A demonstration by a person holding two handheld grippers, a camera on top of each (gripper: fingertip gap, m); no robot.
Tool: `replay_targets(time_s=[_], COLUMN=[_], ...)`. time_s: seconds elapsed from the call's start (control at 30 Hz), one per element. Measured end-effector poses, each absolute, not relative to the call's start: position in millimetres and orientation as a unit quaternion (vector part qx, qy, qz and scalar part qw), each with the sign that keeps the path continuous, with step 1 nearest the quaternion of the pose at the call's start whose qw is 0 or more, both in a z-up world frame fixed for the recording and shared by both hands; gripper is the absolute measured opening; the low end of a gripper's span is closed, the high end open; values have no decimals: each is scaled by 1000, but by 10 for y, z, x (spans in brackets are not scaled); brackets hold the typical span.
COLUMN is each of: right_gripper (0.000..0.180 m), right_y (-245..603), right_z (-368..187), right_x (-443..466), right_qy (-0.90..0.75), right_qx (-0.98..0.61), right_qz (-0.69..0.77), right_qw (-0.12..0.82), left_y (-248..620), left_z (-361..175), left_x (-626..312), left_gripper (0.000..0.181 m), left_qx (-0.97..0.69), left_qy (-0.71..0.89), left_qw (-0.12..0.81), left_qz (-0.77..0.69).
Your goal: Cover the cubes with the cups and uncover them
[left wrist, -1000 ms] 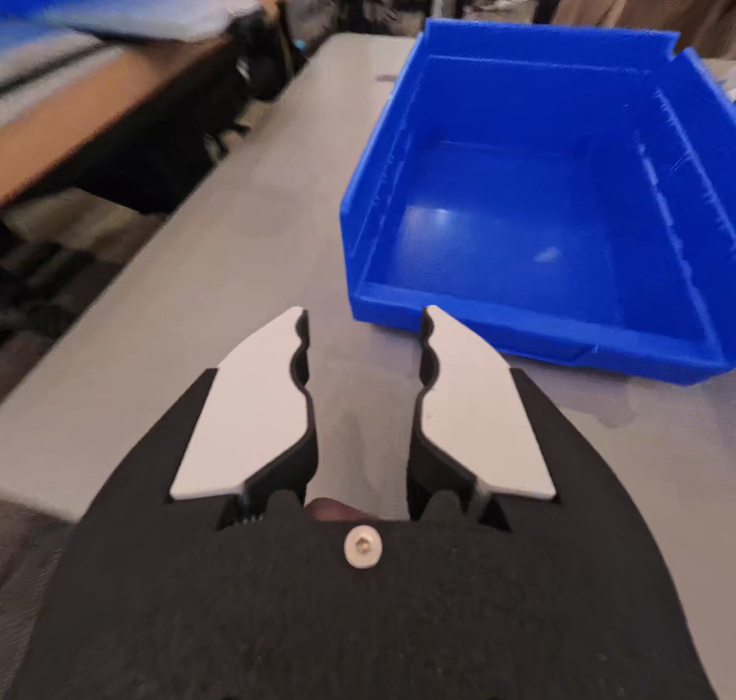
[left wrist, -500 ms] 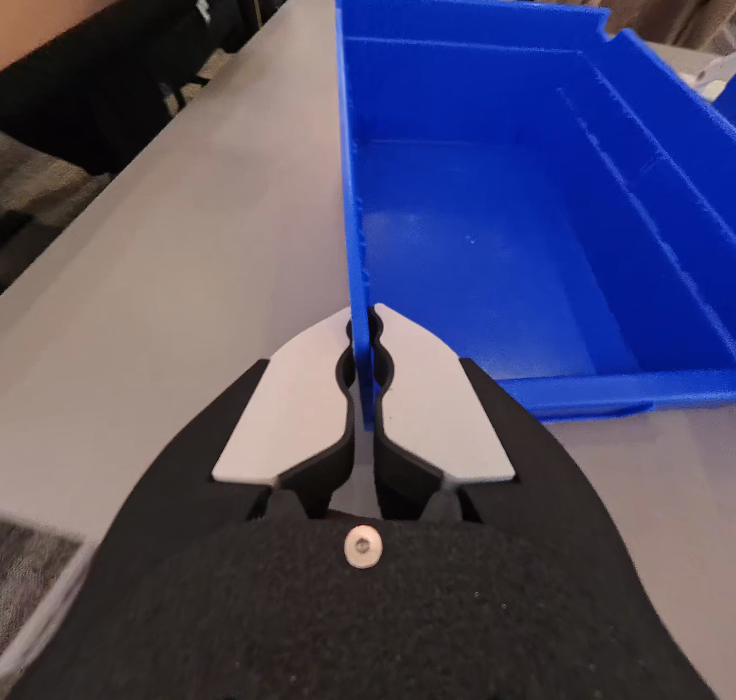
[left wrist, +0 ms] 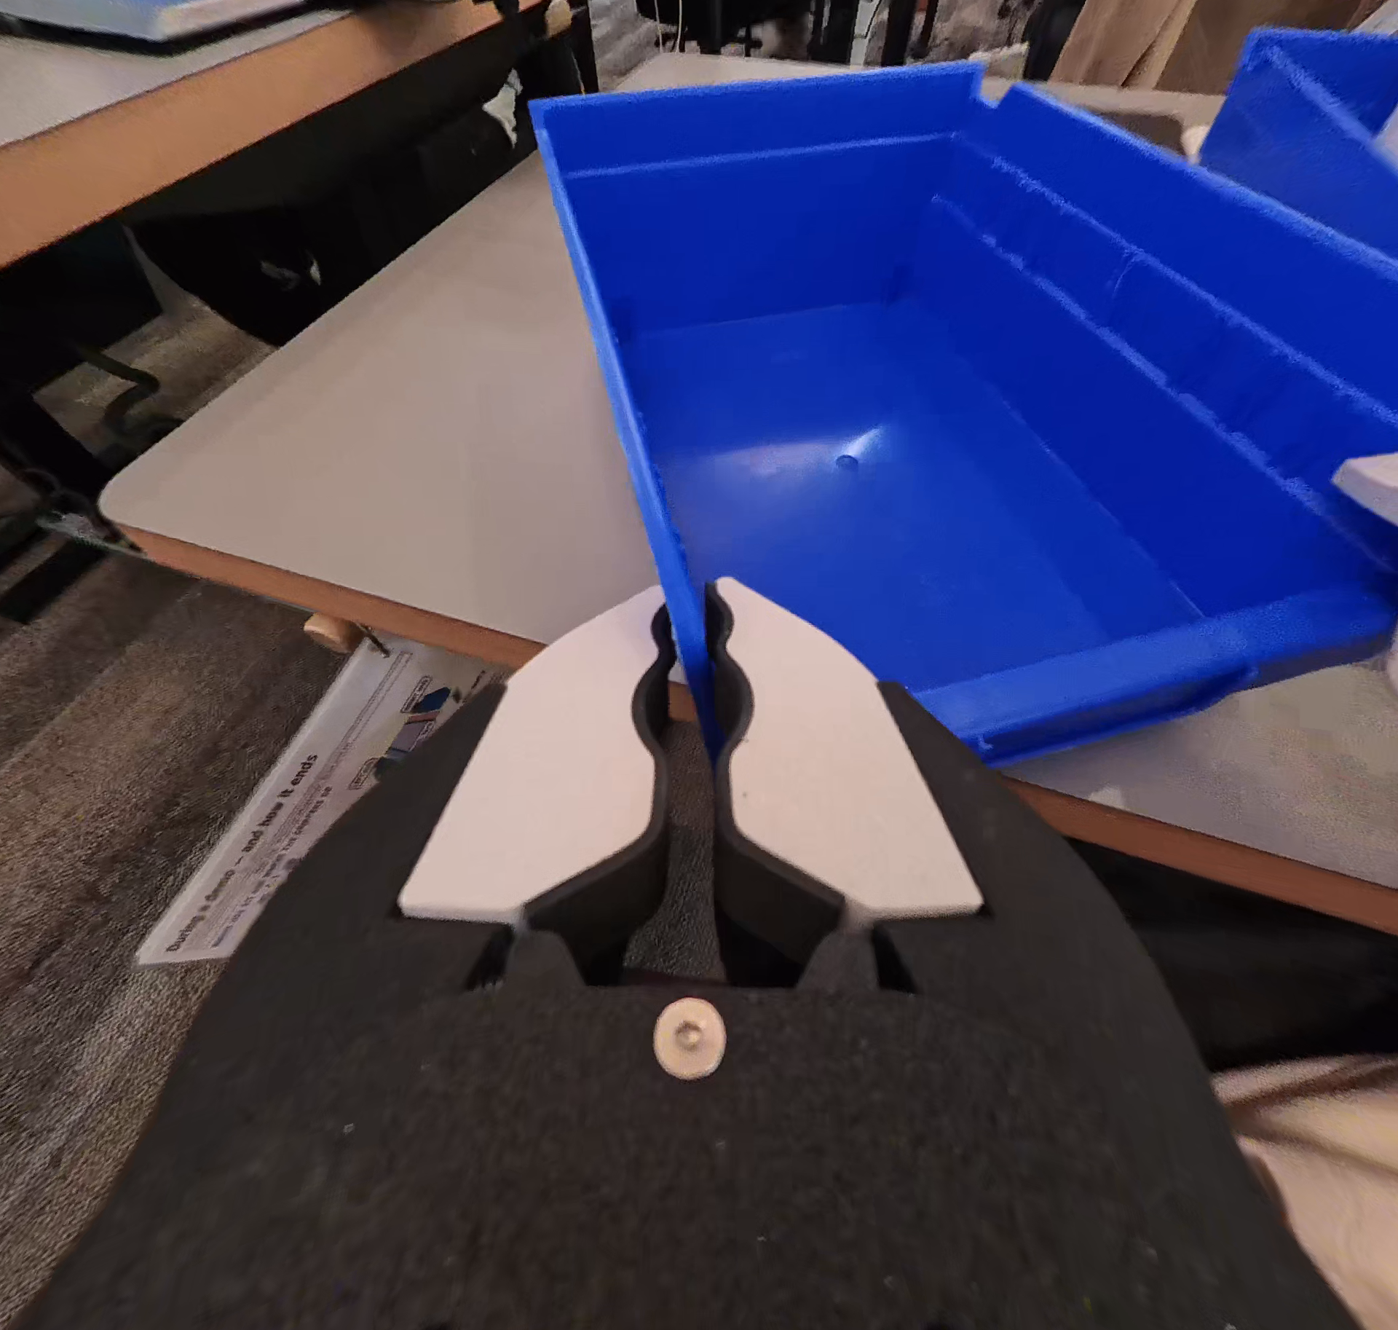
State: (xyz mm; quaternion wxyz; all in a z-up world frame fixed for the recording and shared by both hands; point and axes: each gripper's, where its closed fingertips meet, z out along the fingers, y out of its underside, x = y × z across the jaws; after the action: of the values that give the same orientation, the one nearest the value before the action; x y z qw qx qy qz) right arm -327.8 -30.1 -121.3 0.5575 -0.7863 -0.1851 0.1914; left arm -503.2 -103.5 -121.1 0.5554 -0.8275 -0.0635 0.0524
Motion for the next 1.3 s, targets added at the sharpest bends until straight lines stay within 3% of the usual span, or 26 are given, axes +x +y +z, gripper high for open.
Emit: replay_targets(time_s=[0.1,0.33,0.47,0.63,0.77,0.93,1.13,1.3], right_gripper=[2,2,2,2,2,2,2,3], right_y=[-341,-448,-416,-453,-504,-440,-327,-364], right_z=[-924,174,614,736,474,-170,-922,-1306], right_x=[-3169,-2516,-1517,94,1226,2274,2811,3068], right_qy=[-167,-125,-63,44,90,130,114,144], right_qx=[-759,-685,-670,-671,-699,-752,-821,-834], right_qz=[178,159,103,22,-46,-80,-78,-28], right_qw=[604,700,733,740,708,641,554,532], left_y=[-1124,-1103,-737,-297,38,285,296,165], left_z=[-984,127,592,801,569,-147,-1030,-1270], left_x=[-4911,-4361,-3481,-1902,-703,428,954,1198], left_gripper=[6,5,6,6,6,5,6,9], left_qx=[-800,-719,-697,-678,-687,-737,-790,-791], left_qy=[-59,-7,75,174,222,232,252,269], left_qw=[592,689,711,715,690,627,549,541], left_qz=[80,94,55,-17,-50,-101,-105,-101])
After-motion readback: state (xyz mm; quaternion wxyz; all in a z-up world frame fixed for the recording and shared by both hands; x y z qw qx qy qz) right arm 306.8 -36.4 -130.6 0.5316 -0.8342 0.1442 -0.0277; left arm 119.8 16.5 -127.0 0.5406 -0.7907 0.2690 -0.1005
